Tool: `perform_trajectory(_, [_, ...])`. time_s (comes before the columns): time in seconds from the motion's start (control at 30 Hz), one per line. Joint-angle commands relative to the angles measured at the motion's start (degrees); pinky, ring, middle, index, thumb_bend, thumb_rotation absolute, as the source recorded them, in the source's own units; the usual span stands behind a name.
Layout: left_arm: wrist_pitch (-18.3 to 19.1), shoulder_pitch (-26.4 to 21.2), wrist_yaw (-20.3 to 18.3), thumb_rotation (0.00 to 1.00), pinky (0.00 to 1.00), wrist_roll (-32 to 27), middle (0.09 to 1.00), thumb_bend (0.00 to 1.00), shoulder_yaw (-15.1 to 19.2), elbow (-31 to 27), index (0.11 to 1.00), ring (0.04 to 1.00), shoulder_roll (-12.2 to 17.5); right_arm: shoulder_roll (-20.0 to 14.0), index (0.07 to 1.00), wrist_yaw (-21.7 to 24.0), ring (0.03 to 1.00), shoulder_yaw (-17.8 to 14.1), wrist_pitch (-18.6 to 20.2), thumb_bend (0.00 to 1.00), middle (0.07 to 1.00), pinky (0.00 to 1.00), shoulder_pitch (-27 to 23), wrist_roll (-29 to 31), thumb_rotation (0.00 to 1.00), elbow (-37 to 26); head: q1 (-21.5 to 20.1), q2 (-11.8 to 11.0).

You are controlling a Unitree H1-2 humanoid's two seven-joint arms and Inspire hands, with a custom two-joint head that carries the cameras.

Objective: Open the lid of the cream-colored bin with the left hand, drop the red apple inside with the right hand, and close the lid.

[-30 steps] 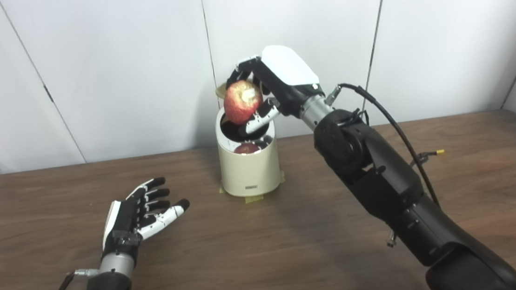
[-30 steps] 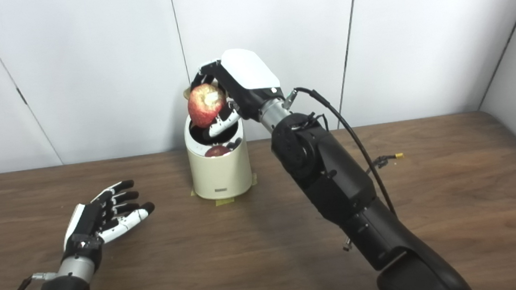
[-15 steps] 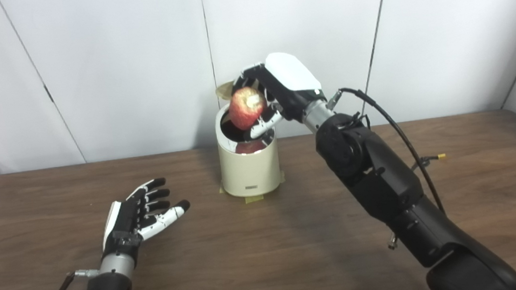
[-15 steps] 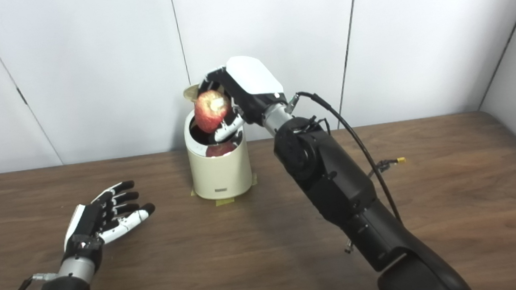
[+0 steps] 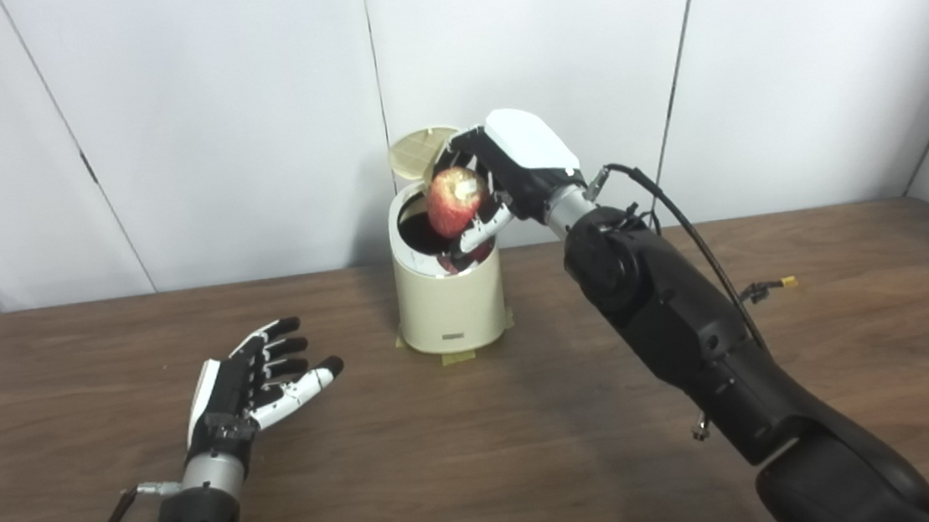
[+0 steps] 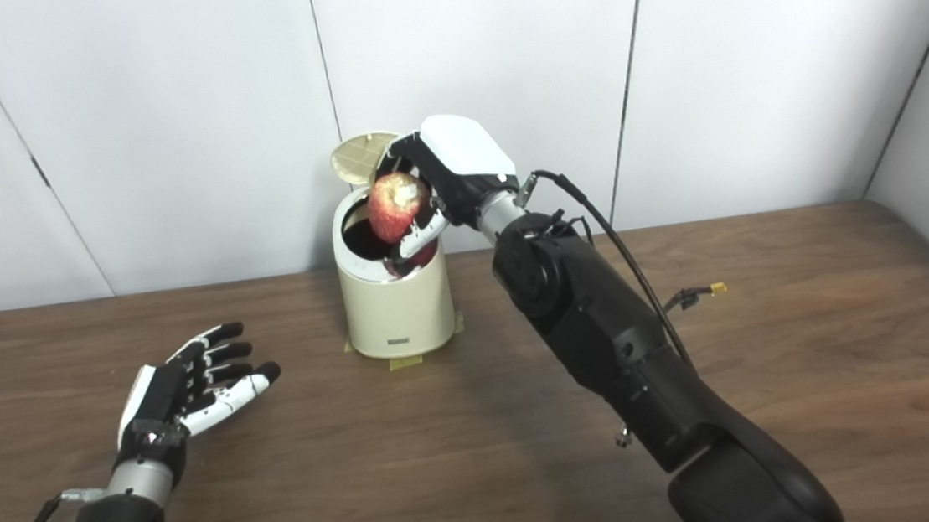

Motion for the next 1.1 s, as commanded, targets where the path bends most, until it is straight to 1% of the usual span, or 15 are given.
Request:
perform_trajectory(0.0, [-1.35,-2.89,0.63,0.22,0.65,0.51,0.782,0.75,0.00,-1.73,0.836,0.739,0.40,-0.13,0.512,-1.75,0.393,-0.30,-0.45,0.50,0.496,0.32,-4.15,-0.20,0.00,-0.21,-0.03,0.06])
perform_trajectory(0.17, [-1.20,-3.00,0.64,0.22,0.65,0.53,0.783,0.74,-0.11,-1.66,0.837,0.740,0.28,-0.12,0.523,-2.38,0.391,-0.35,-0.80,0.50,0.492,0.34,-4.25,0.12,0.00,0.48,0.03,0.21])
perform_trajectory(0.3, [-1.33,-2.71,0.75,0.22,0.65,0.47,0.786,0.74,-0.10,-1.92,0.839,0.740,0.06,-0.46,0.549,-1.53,0.396,0.16,0.02,0.50,0.485,0.37,-4.00,-0.26,0.00,-0.34,0.00,0.20])
perform_trajectory(0.37, [-1.33,-2.58,0.80,0.22,0.65,0.59,0.788,0.74,-0.19,-2.02,0.842,0.741,0.02,-0.73,0.535,-0.39,0.410,0.65,0.79,0.51,0.503,0.43,-3.84,-0.65,0.00,-1.07,0.05,0.20])
perform_trajectory(0.4, [-1.38,-2.54,0.82,0.23,0.65,0.65,0.787,0.74,-0.25,-2.04,0.843,0.740,0.02,-0.83,0.527,-0.03,0.414,0.81,1.06,0.51,0.510,0.43,-3.79,-0.77,0.00,-1.29,0.05,0.20])
perform_trajectory(0.43, [-1.49,-2.51,0.81,0.23,0.64,0.63,0.786,0.74,-0.26,-2.02,0.842,0.738,0.02,-0.87,0.507,0.58,0.487,0.95,1.56,0.52,0.570,0.44,-3.75,-0.79,0.08,-1.56,0.05,0.20])
perform_trajectory(0.47, [-1.53,-2.47,0.84,0.23,0.64,0.64,0.787,0.73,-0.30,-2.05,0.843,0.737,-0.03,-1.00,0.501,1.23,0.516,1.10,1.88,0.52,0.595,0.45,-3.65,-0.77,0.11,-1.95,0.13,0.24])
perform_trajectory(0.57, [-1.25,-2.37,0.87,0.22,0.65,0.42,0.790,0.73,-0.22,-2.29,0.842,0.745,-0.27,-1.47,0.495,2.72,0.586,1.69,2.25,0.52,0.654,0.49,-3.39,-0.94,0.14,-2.88,0.29,0.32])
perform_trajectory(0.73, [-1.05,-2.14,0.96,0.22,0.65,0.89,0.787,0.73,-0.37,-2.51,0.830,0.740,-0.30,-1.82,0.495,4.58,0.621,2.23,3.38,0.52,0.682,0.51,-3.02,-0.69,0.15,-3.86,0.37,0.39])
perform_trajectory(0.83, [-0.89,-1.99,1.01,0.21,0.64,1.02,0.782,0.73,-0.40,-2.61,0.827,0.735,-0.37,-1.96,0.495,6.04,0.625,2.46,4.36,0.52,0.689,0.50,-2.86,-0.69,0.16,-4.36,0.57,0.55])
perform_trajectory(1.07, [-1.00,-1.99,0.95,0.22,0.65,1.30,0.783,0.73,-0.44,-2.48,0.839,0.741,-0.22,-2.05,0.496,6.97,0.645,2.68,5.10,0.52,0.694,0.54,-2.62,-0.65,0.16,-4.78,0.43,0.44])
